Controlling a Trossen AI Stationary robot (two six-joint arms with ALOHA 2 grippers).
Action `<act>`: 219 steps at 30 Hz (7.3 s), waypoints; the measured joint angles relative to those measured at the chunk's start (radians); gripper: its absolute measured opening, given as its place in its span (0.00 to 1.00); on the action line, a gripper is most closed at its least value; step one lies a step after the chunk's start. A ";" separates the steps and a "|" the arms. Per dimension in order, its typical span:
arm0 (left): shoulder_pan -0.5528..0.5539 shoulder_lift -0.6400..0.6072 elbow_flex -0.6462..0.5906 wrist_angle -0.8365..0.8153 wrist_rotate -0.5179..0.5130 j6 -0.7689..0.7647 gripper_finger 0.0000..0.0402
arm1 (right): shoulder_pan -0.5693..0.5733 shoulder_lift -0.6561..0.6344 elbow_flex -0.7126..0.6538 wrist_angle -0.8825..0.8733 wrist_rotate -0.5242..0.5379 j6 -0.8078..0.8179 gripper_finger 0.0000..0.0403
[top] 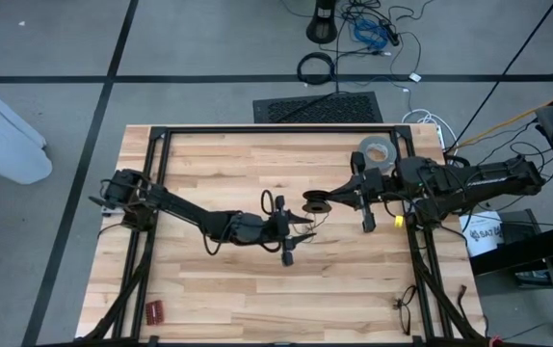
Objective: Coil cords
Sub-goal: Coil the black wire onto the spool
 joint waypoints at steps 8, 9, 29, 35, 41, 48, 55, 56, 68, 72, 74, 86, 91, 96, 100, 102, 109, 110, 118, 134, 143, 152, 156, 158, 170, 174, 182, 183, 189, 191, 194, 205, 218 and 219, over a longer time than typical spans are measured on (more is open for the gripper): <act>0.014 0.050 0.000 -0.017 0.007 -0.050 0.42 | 0.000 0.000 0.000 0.003 0.000 -0.002 0.00; 0.014 0.052 0.000 -0.015 0.007 -0.050 0.42 | 0.000 0.000 0.000 0.003 0.000 -0.002 0.00; -0.011 -0.063 0.000 -0.267 -0.179 0.059 0.02 | 0.000 0.000 0.000 -0.028 0.003 -0.005 0.00; -0.036 -0.200 0.000 -0.439 -0.176 0.062 0.01 | 0.000 0.005 0.000 -0.054 0.005 -0.006 0.00; -0.071 -0.327 0.000 -0.597 -0.177 0.056 0.00 | 0.000 0.031 0.000 -0.058 0.006 -0.006 0.00; -0.089 -0.424 0.000 -0.752 -0.199 0.009 0.00 | 0.000 0.067 0.000 -0.058 0.000 -0.007 0.00; -0.082 -0.446 0.000 -0.956 -0.207 -0.050 0.00 | -0.001 0.085 0.000 -0.025 -0.004 0.003 0.00; -0.078 -0.446 0.000 -0.973 -0.209 -0.051 0.00 | 0.000 0.086 0.000 -0.022 -0.008 0.004 0.00; -0.065 -0.446 0.000 -0.932 -0.159 -0.077 0.00 | 0.000 0.086 0.000 0.015 -0.051 0.016 0.00; -0.064 -0.436 0.000 -0.857 -0.093 -0.072 0.00 | 0.000 0.086 0.000 0.040 -0.031 0.017 0.00; -0.065 -0.425 0.000 -0.830 -0.073 -0.054 0.00 | 0.000 0.086 0.000 0.052 -0.031 0.020 0.00; -0.038 -0.409 0.000 -0.873 -0.107 -0.077 0.00 | 0.000 0.085 0.000 0.057 -0.049 0.024 0.00; -0.037 -0.383 0.000 -0.757 -0.063 -0.070 0.00 | 0.000 0.090 0.000 0.057 -0.003 0.020 0.00; -0.033 -0.323 0.000 -0.674 -0.027 -0.025 0.00 | 0.000 0.095 0.000 0.072 0.001 0.005 0.00; -0.008 -0.283 0.000 -0.655 -0.025 -0.024 0.00 | 0.000 0.096 0.000 0.071 -0.002 0.011 0.00; 0.005 -0.270 0.000 -0.643 -0.026 -0.025 0.00 | 0.000 0.096 0.000 0.069 -0.004 0.012 0.00; 0.007 -0.280 0.000 -0.639 -0.032 -0.024 0.00 | 0.000 0.096 0.000 0.056 -0.004 0.013 0.00; 0.008 -0.285 0.000 -0.648 -0.033 -0.024 0.00 | 0.000 0.096 0.000 0.055 -0.004 0.013 0.00; 0.008 -0.355 0.000 -0.942 0.002 -0.117 0.01 | 0.013 0.090 0.000 0.055 -0.004 0.012 0.00; -0.060 -0.421 0.000 -0.846 -0.054 -0.147 0.35 | 0.028 0.068 0.000 0.040 0.000 0.013 0.00; -0.054 -0.305 0.000 -0.528 0.027 -0.075 0.35 | 0.028 0.068 0.000 0.041 0.000 0.013 0.00; -0.053 -0.173 0.000 -0.280 0.030 -0.048 0.36 | 0.028 0.065 0.000 0.041 0.000 0.013 0.00; -0.048 -0.134 0.000 -0.257 0.027 -0.049 0.43 | 0.028 0.062 0.000 0.041 0.000 0.012 0.00; -0.046 -0.120 0.000 -0.257 0.019 -0.048 0.50 | 0.028 0.061 0.000 0.041 0.000 0.012 0.00; -0.045 -0.016 0.000 -0.001 -0.126 -0.040 0.71 | 0.028 0.061 0.000 0.049 0.000 0.000 0.00; -0.045 0.052 0.000 0.129 -0.124 -0.016 0.71 | 0.028 0.061 0.000 0.050 0.000 -0.002 0.00; -0.044 0.126 0.000 0.270 -0.109 0.008 0.71 | 0.028 0.061 0.000 0.054 0.000 -0.004 0.00; -0.044 0.126 0.000 0.271 -0.110 0.014 0.71 | 0.028 0.061 0.000 0.054 0.000 -0.004 0.00; -0.042 0.126 0.000 0.292 -0.110 0.028 0.71 | 0.028 0.061 0.000 0.054 0.000 -0.006 0.00; -0.042 0.126 0.000 0.290 -0.107 0.029 0.71 | 0.028 0.061 0.000 0.055 -0.001 -0.004 0.00; -0.041 0.126 0.000 0.287 -0.097 0.029 0.71 | 0.034 0.061 0.000 0.056 -0.001 -0.007 0.00; -0.016 0.126 0.000 0.281 -0.027 0.028 0.62 | 0.032 0.062 0.000 0.057 -0.001 -0.010 0.00; 0.007 0.126 0.000 0.253 0.027 -0.024 0.57 | 0.032 0.062 0.000 0.065 0.000 -0.017 0.00; 0.007 0.126 0.000 0.254 0.028 -0.023 0.56 | 0.032 0.062 0.000 0.065 0.000 -0.017 0.00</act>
